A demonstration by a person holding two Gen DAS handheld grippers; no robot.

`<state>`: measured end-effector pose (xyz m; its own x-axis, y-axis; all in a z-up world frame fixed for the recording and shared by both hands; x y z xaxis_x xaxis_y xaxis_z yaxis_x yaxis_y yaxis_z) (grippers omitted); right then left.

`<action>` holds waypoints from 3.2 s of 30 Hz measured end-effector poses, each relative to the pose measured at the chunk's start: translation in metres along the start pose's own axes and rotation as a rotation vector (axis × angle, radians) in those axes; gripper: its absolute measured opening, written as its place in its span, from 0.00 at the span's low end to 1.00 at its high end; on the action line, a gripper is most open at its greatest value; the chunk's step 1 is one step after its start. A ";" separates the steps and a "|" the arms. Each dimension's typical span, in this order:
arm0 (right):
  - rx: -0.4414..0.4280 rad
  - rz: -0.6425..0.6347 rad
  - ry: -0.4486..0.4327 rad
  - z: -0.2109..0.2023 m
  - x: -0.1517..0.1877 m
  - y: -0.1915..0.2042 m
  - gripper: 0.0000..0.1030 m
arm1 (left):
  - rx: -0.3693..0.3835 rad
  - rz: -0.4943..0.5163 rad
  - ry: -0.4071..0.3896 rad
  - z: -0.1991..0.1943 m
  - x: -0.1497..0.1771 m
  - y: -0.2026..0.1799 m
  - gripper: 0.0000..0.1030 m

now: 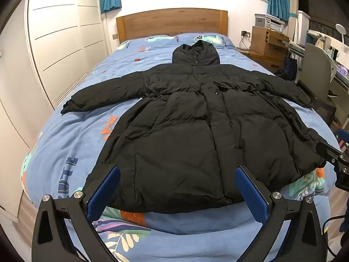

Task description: Fold large clothes

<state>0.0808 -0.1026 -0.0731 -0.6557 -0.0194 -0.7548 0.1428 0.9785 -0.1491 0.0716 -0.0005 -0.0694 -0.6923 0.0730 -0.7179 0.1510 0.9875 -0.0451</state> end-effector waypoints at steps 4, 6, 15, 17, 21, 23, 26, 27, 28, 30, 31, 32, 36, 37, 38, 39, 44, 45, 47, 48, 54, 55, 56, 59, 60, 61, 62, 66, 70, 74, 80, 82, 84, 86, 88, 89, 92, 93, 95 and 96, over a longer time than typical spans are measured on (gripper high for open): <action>0.001 -0.002 0.002 0.001 -0.001 0.001 0.98 | 0.002 -0.004 0.000 0.000 0.000 0.000 0.99; -0.003 0.000 0.003 0.001 -0.001 0.002 0.98 | 0.001 -0.005 0.000 -0.001 0.000 0.000 0.99; -0.007 0.003 0.015 0.003 -0.003 0.002 0.98 | 0.003 -0.005 0.009 0.001 0.001 -0.001 1.00; -0.003 0.002 0.022 0.001 -0.002 0.004 0.98 | 0.003 -0.006 0.012 0.002 0.002 0.000 0.99; 0.001 0.000 0.038 0.000 -0.001 0.003 0.98 | 0.004 -0.015 0.011 0.003 0.003 0.000 0.99; 0.001 0.002 0.049 0.000 -0.001 0.003 0.98 | 0.005 -0.017 0.013 0.004 0.002 0.000 0.99; 0.006 -0.004 0.063 0.002 0.000 0.003 0.98 | 0.006 -0.019 0.018 0.005 0.003 0.000 0.99; 0.010 -0.008 0.069 0.002 0.000 0.004 0.98 | 0.006 -0.019 0.020 0.005 0.003 0.001 0.99; 0.013 -0.010 0.074 0.003 0.000 0.004 0.98 | 0.006 -0.020 0.021 0.005 0.004 0.001 0.99; 0.016 -0.012 0.081 0.005 0.001 0.003 0.98 | 0.005 -0.022 0.027 0.006 0.004 0.001 0.99; 0.015 -0.013 0.085 0.007 0.002 0.003 0.98 | 0.003 -0.022 0.030 0.007 0.004 0.002 0.99; 0.013 -0.012 0.088 0.008 0.003 0.003 0.98 | 0.002 -0.023 0.033 0.008 0.005 0.002 0.99; 0.011 -0.013 0.094 0.013 0.003 0.003 0.98 | -0.016 -0.024 0.040 0.012 0.003 0.004 0.99; 0.008 -0.012 0.095 0.013 0.003 0.004 0.98 | -0.020 -0.024 0.041 0.013 0.003 0.004 0.99; 0.004 -0.010 0.096 0.014 0.004 0.005 0.98 | -0.026 -0.026 0.041 0.013 0.002 0.005 0.99; 0.003 -0.011 0.098 0.015 0.004 0.005 0.98 | -0.033 -0.024 0.041 0.013 0.002 0.006 0.99; -0.001 -0.018 0.099 0.020 0.006 0.011 0.98 | -0.039 -0.031 0.041 0.012 0.003 0.008 0.99; 0.001 -0.020 0.099 0.021 0.006 0.011 0.98 | -0.042 -0.035 0.043 0.012 0.003 0.010 0.99; 0.003 -0.023 0.098 0.023 0.005 0.013 0.98 | -0.046 -0.039 0.045 0.013 0.004 0.011 0.99; 0.002 -0.022 0.095 0.023 0.005 0.014 0.98 | -0.051 -0.038 0.046 0.013 0.004 0.012 0.99; 0.004 -0.027 0.087 0.024 0.001 0.019 0.98 | -0.059 -0.037 0.048 0.014 0.005 0.014 0.99; 0.006 -0.028 0.087 0.024 0.001 0.019 0.98 | -0.057 -0.038 0.049 0.013 0.005 0.014 0.99; 0.006 -0.030 0.087 0.025 0.000 0.020 0.98 | -0.051 -0.043 0.049 0.013 0.005 0.014 0.99; 0.008 -0.040 0.089 0.026 0.000 0.022 0.98 | -0.042 -0.050 0.046 0.013 0.005 0.015 0.99; 0.009 -0.044 0.088 0.026 0.000 0.022 0.98 | -0.039 -0.052 0.046 0.014 0.005 0.015 0.99; 0.009 -0.045 0.087 0.026 0.000 0.023 0.98 | -0.035 -0.055 0.047 0.014 0.005 0.015 0.99; 0.007 -0.046 0.085 0.026 -0.001 0.023 0.98 | -0.035 -0.057 0.047 0.014 0.005 0.015 0.99; 0.010 -0.046 0.084 0.026 -0.003 0.023 0.98 | -0.032 -0.062 0.045 0.015 0.003 0.017 0.99; 0.011 -0.037 0.086 0.026 -0.004 0.020 0.98 | -0.033 -0.066 0.042 0.013 0.000 0.019 0.99; 0.007 -0.031 0.084 0.026 -0.008 0.019 0.98 | -0.041 -0.068 0.028 0.009 -0.007 0.022 0.99; -0.015 -0.024 0.084 0.029 -0.013 0.021 0.98 | -0.048 -0.053 0.019 0.005 -0.012 0.022 0.99; -0.017 -0.019 0.085 0.030 -0.015 0.021 0.98 | -0.051 -0.043 0.017 0.004 -0.014 0.021 0.99; -0.027 -0.009 0.085 0.030 -0.017 0.020 0.98 | -0.059 -0.034 0.008 0.001 -0.017 0.020 0.99; -0.039 -0.002 0.086 0.030 -0.019 0.020 0.98 | -0.064 -0.029 0.010 0.001 -0.021 0.019 0.99; -0.043 -0.002 0.083 0.030 -0.021 0.019 0.98 | -0.067 -0.025 0.012 0.001 -0.023 0.018 0.99; -0.042 -0.002 0.081 0.031 -0.022 0.018 0.98 | -0.072 -0.021 0.012 0.001 -0.025 0.018 0.99; -0.043 0.004 0.076 0.032 -0.028 0.014 0.98 | -0.078 -0.015 0.012 0.002 -0.030 0.018 0.99; -0.039 0.004 0.073 0.032 -0.030 0.012 0.98 | -0.080 -0.013 0.012 0.002 -0.032 0.018 0.99; -0.035 0.008 0.070 0.034 -0.033 0.008 0.98 | -0.083 -0.011 0.017 0.004 -0.035 0.018 0.99; -0.032 0.012 0.069 0.035 -0.035 0.005 0.98 | -0.081 -0.011 0.019 0.005 -0.036 0.018 0.99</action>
<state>0.1311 -0.1040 -0.0699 -0.7035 0.0058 -0.7107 0.1279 0.9847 -0.1186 0.1025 0.0135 -0.0480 -0.7072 0.0643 -0.7040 0.0861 0.9963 0.0046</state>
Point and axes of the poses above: each gripper's, at about its wrist camera, not at the fingertips, and z roughly the way its jaws point, y to its left, x to its underside, the point moved 10 cm from there along z, roughly the way its jaws point, and after that the axes turned 8 degrees about x, right-handed, at the moved point
